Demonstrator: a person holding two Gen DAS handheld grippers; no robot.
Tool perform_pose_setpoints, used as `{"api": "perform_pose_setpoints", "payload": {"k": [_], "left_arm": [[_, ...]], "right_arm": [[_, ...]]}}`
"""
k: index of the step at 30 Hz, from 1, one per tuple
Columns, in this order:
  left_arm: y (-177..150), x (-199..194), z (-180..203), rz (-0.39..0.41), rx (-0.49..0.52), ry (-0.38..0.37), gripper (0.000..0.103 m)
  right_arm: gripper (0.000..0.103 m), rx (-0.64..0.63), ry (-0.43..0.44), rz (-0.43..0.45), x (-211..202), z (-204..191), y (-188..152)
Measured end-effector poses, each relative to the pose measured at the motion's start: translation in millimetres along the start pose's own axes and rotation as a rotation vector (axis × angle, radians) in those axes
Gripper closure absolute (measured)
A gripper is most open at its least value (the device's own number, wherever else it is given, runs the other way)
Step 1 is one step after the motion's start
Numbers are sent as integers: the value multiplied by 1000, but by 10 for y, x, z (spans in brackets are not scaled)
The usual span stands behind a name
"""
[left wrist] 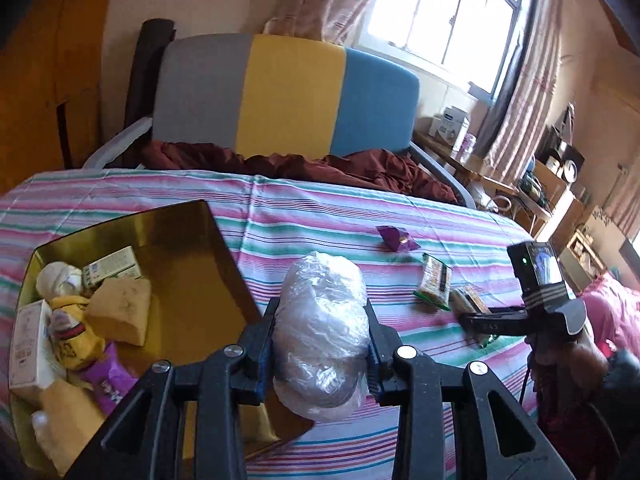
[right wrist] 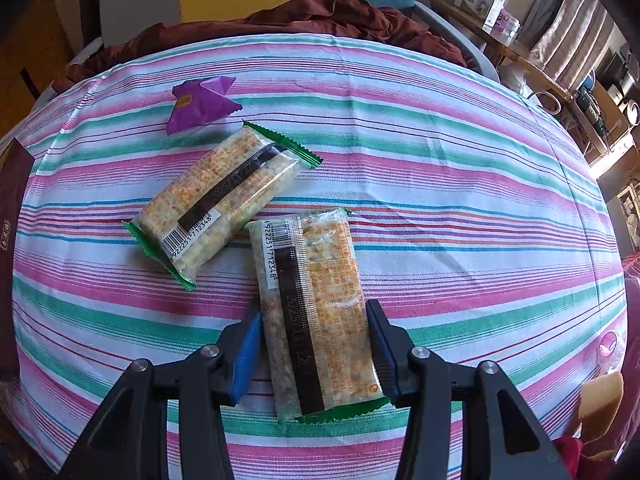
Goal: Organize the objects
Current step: 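Carry the white plastic bag into the gold tray and open the left gripper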
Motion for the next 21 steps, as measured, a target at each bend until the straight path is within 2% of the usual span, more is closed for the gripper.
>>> {"api": "perform_pose_setpoints", "payload": {"k": [4, 6, 9, 15, 21], "left_arm": [[-16, -35, -584, -9, -100, 77, 67], [-107, 14, -848, -38, -126, 128, 67], [-289, 99, -1098, -99, -175, 148, 67], [-533, 227, -1193, -174, -168, 185, 66], [-572, 245, -1149, -175, -132, 211, 61]], "right_arm": [[54, -8, -7, 1, 32, 14, 27], [54, -8, -6, 0, 29, 5, 29], [54, -9, -8, 1, 26, 7, 32], [54, -15, -16, 2, 44, -3, 41], [54, -15, -17, 2, 47, -5, 50]]}}
Point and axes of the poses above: each gripper's, at about its wrist camera, not at the fingertips, and x roughly the way its jaws point, z to its right, y to its top, the point moved 9 cm from there along x, roughly the way its jaws point, and after that the axes turned 1 degree about y, right-handed, at the moved point
